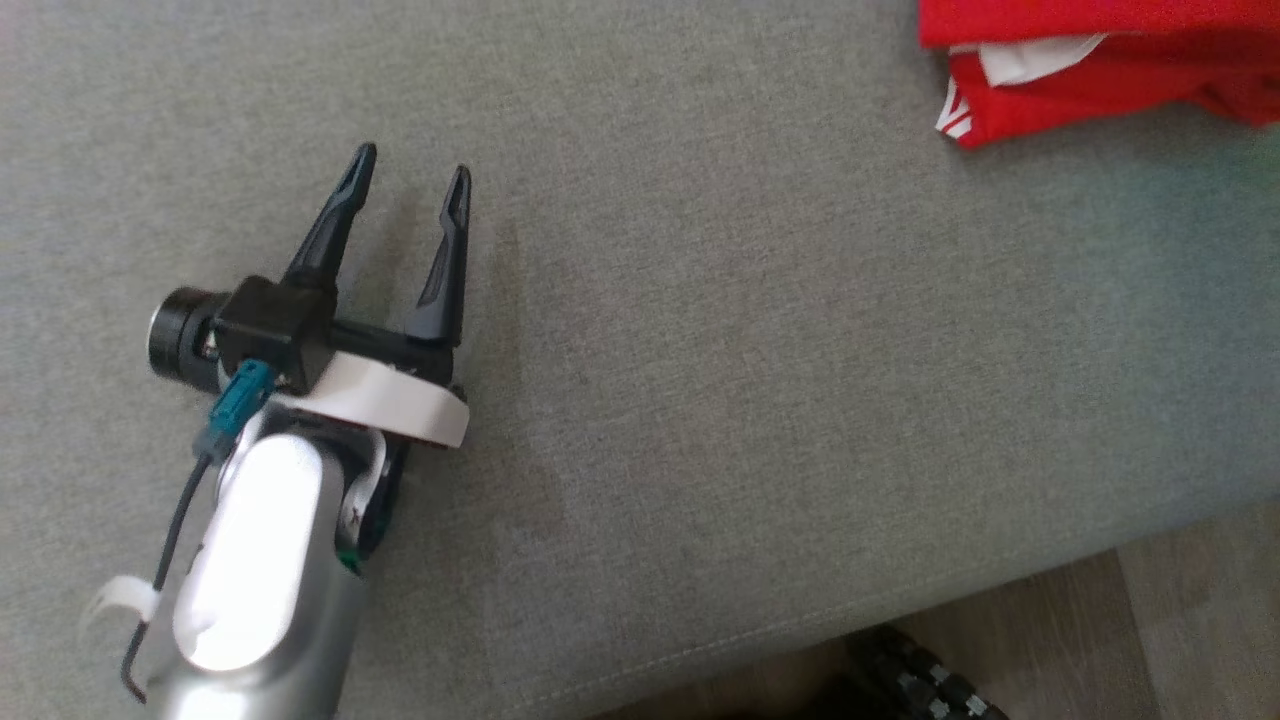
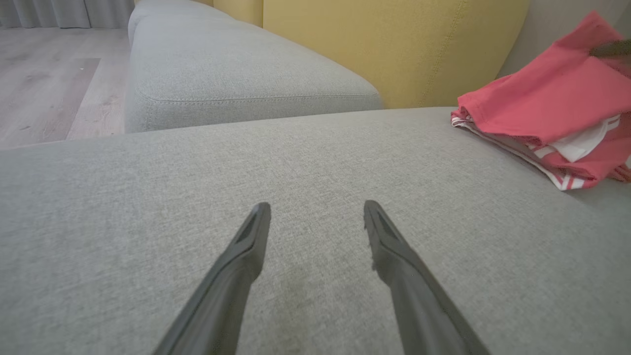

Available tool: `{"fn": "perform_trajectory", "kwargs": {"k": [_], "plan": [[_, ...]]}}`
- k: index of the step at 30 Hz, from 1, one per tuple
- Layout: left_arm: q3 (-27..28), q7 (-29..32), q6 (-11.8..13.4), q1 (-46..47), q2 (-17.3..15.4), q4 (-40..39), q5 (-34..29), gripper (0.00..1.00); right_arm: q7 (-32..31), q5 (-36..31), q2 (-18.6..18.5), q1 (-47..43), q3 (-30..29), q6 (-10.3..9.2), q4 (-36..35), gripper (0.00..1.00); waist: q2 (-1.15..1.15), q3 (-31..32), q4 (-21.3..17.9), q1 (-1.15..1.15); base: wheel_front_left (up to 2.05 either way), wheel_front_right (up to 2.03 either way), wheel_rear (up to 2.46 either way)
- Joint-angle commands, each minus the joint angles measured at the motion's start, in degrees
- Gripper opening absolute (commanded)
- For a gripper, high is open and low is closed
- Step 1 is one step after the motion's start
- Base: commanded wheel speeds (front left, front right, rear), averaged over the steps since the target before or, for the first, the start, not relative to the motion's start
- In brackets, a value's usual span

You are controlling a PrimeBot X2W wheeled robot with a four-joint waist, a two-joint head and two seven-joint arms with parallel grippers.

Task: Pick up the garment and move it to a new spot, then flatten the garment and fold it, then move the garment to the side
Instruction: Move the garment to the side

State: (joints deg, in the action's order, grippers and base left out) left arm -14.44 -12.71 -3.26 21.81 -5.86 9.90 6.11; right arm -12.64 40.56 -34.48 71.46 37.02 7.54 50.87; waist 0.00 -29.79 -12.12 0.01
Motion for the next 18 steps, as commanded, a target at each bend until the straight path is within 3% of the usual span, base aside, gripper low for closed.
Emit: {"fn": "perform_trajectory", "kwargs": {"k": [1,2,3,4,13,18], "plan": [[1.0,0.1,0.4,1.9,-1.2,-2.4,-0.7,1.0,0.3,-1.3,0.1,1.4,-0.9,-0.05,1.3,0.06,0.0,-1.6,-0.4,-0.01,0.0,0.0,0.0],[0.9,0.2,0.4,2.2,-1.2,-2.5,-0.8,1.0,0.3,-2.2,0.5,1.9,-1.0,-0.05,2.5,0.35,0.0,-2.0,-0.3,-0.01,0.0,0.0,0.0],[0.8,0.2,0.3,2.4,-1.3,-2.5,-0.7,1.0,0.3,-2.8,1.1,2.2,-1.1,-0.05,3.5,0.72,0.0,-2.2,-0.2,-0.01,0.0,0.0,0.0],[0.8,0.2,0.3,2.6,-1.4,-2.5,-0.7,1.0,0.7,-3.4,1.8,2.5,-1.2,-0.05,4.2,1.0,0.0,-2.3,-0.1,-0.01,0.0,0.0,0.0],[1.8,-0.8,1.1,2.3,-1.6,-1.9,0.6,1.0,9.8,-10.4,3.9,3.8,-1.9,-0.05,6.7,1.0,0.0,-0.4,0.8,-0.01,0.0,0.0,0.0],[2.6,-1.7,1.8,0.5,-1.3,-1.4,1.8,1.0,17.5,-14.1,5.9,2.2,-3.7,-0.05,5.6,1.0,0.0,3.6,1.3,-0.01,0.0,0.0,0.0]]}}
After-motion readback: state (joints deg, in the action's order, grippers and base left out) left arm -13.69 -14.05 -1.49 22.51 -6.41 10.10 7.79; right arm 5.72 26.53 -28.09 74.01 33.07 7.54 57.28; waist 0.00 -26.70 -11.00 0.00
